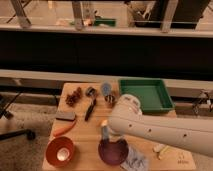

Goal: Place sponge in table surface

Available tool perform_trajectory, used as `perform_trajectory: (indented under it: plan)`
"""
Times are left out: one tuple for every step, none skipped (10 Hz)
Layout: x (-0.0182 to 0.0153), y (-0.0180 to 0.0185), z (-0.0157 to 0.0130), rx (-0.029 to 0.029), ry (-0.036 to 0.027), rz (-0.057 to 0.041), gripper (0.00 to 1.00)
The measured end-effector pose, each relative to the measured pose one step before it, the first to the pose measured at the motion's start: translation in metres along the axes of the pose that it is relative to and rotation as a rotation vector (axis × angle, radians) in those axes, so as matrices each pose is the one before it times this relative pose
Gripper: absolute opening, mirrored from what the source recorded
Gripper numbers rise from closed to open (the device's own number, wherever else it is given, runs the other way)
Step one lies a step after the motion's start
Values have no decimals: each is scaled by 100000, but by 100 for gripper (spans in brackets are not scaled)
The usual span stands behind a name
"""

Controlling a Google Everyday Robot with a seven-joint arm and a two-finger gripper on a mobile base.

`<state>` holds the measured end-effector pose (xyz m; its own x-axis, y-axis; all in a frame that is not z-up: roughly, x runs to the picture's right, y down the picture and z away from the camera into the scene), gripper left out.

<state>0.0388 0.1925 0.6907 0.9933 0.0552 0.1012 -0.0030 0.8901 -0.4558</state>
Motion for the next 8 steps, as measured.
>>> perform_trajectory:
  plan:
    - [871,-560,131,450,1021,1505,20]
    - [1028,-499,145,321,1052,1153,20]
    - [1083,-412,175,198,1211,1448,20]
    - [842,-277,225,29,878,1317,20]
    - [872,-280,351,-29,956,1284,20]
    - [1018,-238,384,-115,1059,1427,20]
    - [1405,-158,586,-587,1756,2015,20]
    - [624,-158,381,-257,551,1274,20]
